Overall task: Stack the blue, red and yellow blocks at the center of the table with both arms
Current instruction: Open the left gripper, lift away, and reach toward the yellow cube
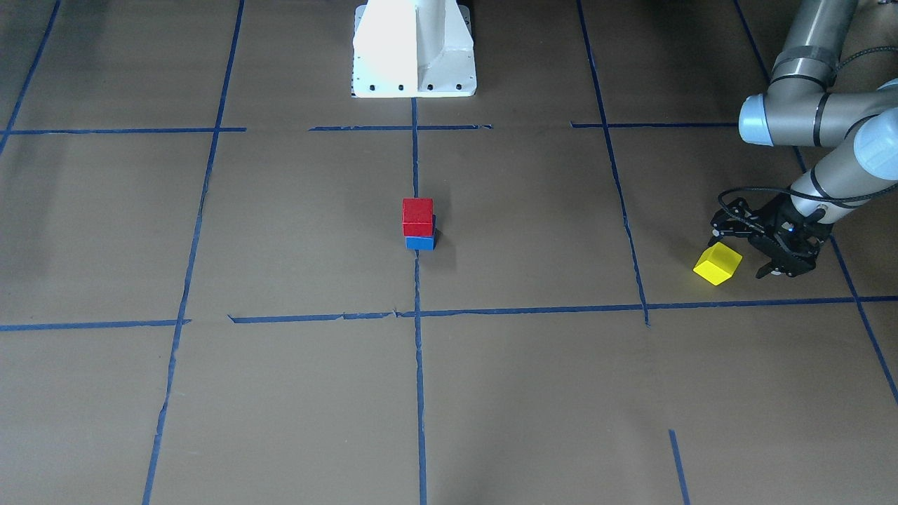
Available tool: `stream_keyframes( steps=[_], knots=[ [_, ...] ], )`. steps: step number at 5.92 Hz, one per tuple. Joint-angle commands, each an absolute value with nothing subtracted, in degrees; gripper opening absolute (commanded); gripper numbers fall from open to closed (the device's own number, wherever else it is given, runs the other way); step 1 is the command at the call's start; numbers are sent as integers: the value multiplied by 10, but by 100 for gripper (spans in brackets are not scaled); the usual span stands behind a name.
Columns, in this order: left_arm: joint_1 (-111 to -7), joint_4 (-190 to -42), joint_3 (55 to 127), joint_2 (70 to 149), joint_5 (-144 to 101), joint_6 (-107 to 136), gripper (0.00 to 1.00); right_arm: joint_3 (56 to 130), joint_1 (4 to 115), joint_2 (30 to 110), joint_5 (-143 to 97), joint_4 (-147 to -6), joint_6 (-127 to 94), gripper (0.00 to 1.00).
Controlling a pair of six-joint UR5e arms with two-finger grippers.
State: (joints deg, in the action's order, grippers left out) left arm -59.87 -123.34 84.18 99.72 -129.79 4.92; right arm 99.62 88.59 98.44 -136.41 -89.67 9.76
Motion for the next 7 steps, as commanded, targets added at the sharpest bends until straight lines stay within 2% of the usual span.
stream_keyframes(
  steps=[1,5,6,7],
  knots=[
    [-597,-1263,828,998,-1297,111,100,996,886,985,-1364,-896,98,100],
    [-555,-1264,817,998,-1291,149,99,996,886,985,-1364,-896,98,100],
    [-552,-1260,817,998,-1290,150,63,997,886,985,-1364,-896,98,100],
    [-548,-1258,817,998,-1290,151,32,996,886,985,-1364,-896,98,100]
  ],
)
